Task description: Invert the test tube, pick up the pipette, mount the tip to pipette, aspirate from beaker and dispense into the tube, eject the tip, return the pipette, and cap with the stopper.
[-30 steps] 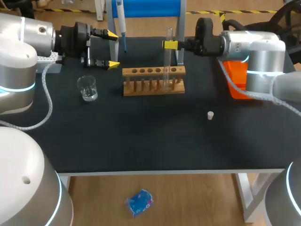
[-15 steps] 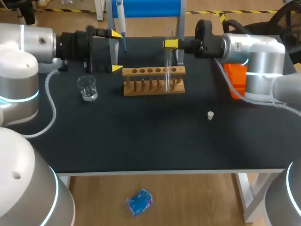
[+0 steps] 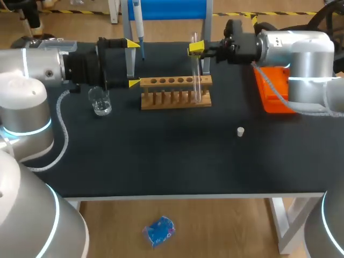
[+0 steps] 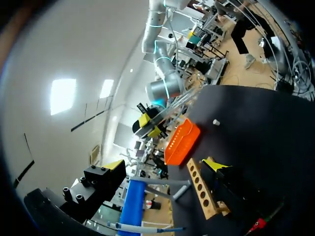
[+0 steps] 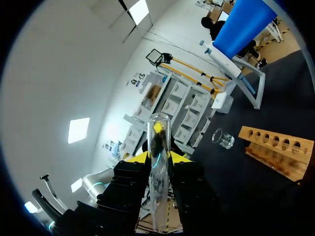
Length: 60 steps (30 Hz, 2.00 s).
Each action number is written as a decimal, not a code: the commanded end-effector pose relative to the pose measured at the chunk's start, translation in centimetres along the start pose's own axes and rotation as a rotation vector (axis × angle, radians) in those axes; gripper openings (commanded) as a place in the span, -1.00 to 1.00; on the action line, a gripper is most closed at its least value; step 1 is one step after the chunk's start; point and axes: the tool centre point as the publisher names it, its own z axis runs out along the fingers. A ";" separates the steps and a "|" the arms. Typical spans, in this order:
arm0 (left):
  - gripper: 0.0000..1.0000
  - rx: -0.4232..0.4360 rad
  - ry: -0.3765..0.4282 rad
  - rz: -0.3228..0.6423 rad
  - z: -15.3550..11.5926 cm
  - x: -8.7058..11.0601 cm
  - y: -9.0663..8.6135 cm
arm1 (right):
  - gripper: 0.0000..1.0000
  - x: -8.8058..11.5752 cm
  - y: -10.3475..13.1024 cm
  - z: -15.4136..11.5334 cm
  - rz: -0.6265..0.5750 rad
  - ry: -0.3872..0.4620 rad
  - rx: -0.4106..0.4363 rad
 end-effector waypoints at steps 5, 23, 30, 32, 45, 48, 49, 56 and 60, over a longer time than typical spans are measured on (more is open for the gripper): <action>1.00 -0.004 -0.033 0.589 0.3 1.1 -2.1 | -1.00 0.1 -0.6 0.6 0.332 -0.182 0.038; 1.00 -0.014 -0.085 0.533 1.1 0.9 -3.3 | -1.00 -1.6 -0.6 0.9 0.343 -0.169 0.014; 1.00 -0.015 -0.036 0.532 2.7 1.5 -5.8 | -1.00 -3.6 -1.0 0.9 0.338 -0.152 -0.012; 1.00 -0.021 -0.017 0.569 3.3 2.0 -6.3 | -1.00 -3.8 -1.1 1.0 0.345 -0.145 -0.014; 1.00 -0.014 -0.041 0.612 6.7 4.0 -6.7 | -1.00 -4.4 -1.5 1.7 0.382 -0.121 -0.014; 1.00 0.000 -0.053 0.617 7.3 3.8 -6.7 | -1.00 -4.4 -1.4 2.1 0.388 -0.119 -0.006; 1.00 0.000 -0.054 0.620 7.5 3.8 -6.7 | -1.00 -4.4 -1.3 2.3 0.389 -0.117 -0.004; 1.00 0.028 -0.050 0.624 8.7 3.8 -6.8 | -1.00 -5.0 -0.7 3.2 0.397 -0.110 0.007; 1.00 0.041 -0.058 0.618 9.0 3.7 -6.9 | -1.00 -5.4 -0.5 3.6 0.403 -0.107 0.011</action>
